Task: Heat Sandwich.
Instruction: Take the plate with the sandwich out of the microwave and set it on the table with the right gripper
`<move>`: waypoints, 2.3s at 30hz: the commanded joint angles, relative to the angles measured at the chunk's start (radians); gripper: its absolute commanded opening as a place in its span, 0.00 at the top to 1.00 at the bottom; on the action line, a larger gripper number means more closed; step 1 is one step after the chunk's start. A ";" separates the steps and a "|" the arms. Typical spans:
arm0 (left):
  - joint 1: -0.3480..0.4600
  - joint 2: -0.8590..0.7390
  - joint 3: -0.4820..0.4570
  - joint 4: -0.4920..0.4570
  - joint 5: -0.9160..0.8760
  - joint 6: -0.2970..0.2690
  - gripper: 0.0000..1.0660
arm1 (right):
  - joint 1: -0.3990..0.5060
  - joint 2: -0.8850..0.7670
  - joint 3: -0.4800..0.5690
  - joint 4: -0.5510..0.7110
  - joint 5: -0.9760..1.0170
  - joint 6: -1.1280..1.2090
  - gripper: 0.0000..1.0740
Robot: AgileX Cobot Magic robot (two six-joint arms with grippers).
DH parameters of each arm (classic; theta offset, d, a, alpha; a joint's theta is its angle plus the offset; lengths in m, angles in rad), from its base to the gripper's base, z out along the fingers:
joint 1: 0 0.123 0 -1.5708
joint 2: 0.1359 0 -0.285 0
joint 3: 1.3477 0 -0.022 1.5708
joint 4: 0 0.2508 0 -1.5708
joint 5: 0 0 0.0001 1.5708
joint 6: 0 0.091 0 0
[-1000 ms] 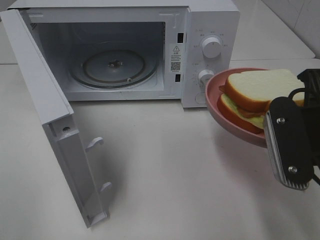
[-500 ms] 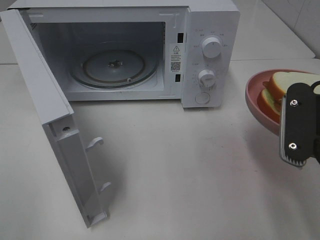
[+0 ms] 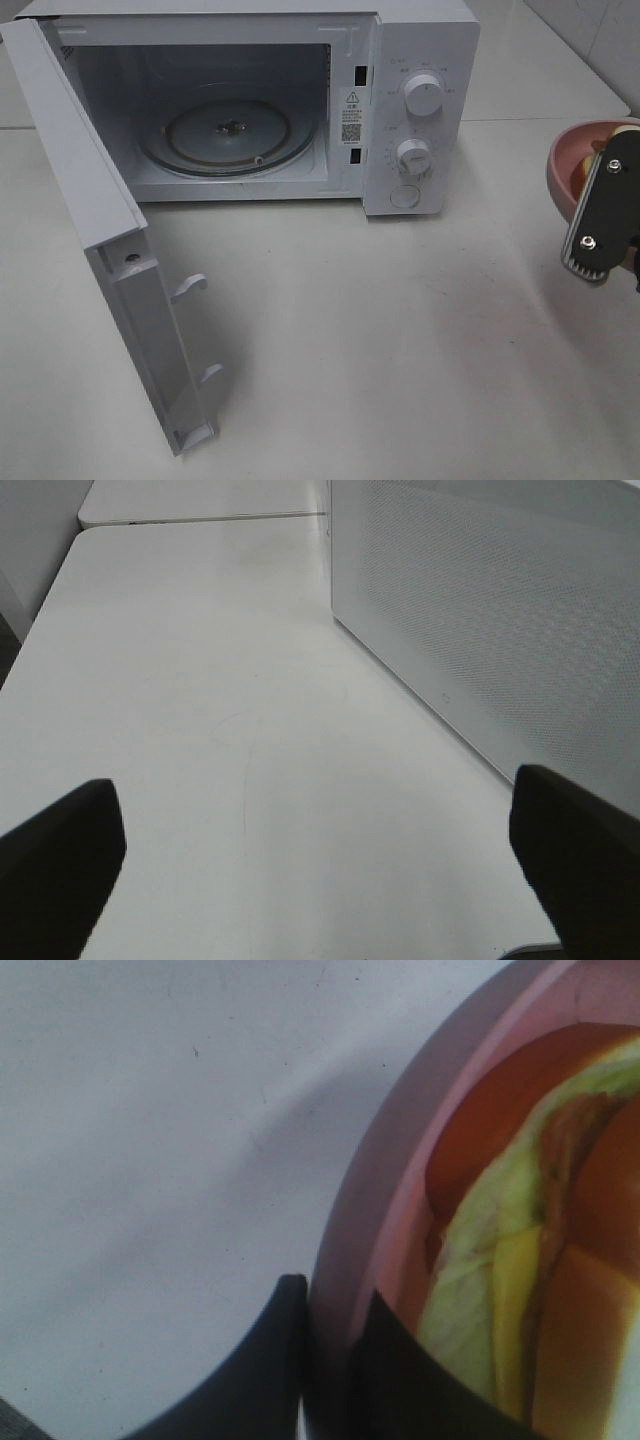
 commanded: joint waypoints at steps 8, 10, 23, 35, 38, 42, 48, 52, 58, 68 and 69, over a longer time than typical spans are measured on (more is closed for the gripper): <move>0.001 -0.022 0.004 -0.002 -0.007 -0.005 0.03 | -0.004 0.090 -0.007 -0.096 0.002 0.194 0.98; 0.001 -0.022 0.004 -0.002 -0.007 -0.005 0.03 | -0.004 0.134 -0.007 -0.115 -0.003 0.243 0.98; 0.001 -0.022 0.004 -0.002 -0.007 -0.005 0.03 | -0.007 0.341 -0.066 -0.172 0.000 0.472 0.98; 0.001 -0.022 0.004 -0.002 -0.007 -0.005 0.03 | -0.027 0.481 -0.168 -0.196 -0.004 0.544 0.97; 0.001 -0.022 0.004 -0.002 -0.007 -0.005 0.03 | -0.050 0.500 -0.182 -0.196 0.001 0.584 0.96; 0.001 -0.022 0.004 -0.002 -0.007 -0.005 0.03 | -0.094 0.530 -0.194 -0.196 0.002 0.631 0.96; 0.001 -0.022 0.004 -0.002 -0.007 -0.005 0.03 | -0.152 0.578 -0.194 -0.194 -0.001 0.643 0.95; 0.001 -0.022 0.004 -0.002 -0.007 -0.005 0.03 | -0.179 0.607 -0.194 -0.194 -0.003 0.684 0.94; 0.001 -0.022 0.004 -0.002 -0.007 -0.005 0.03 | -0.205 0.650 -0.194 -0.200 -0.016 0.751 0.94; 0.001 -0.022 0.004 -0.002 -0.007 -0.005 0.03 | -0.205 0.752 -0.194 -0.224 -0.035 0.821 0.94; 0.001 -0.022 0.004 -0.002 -0.007 -0.005 0.03 | -0.205 0.762 -0.194 -0.225 -0.036 0.821 0.93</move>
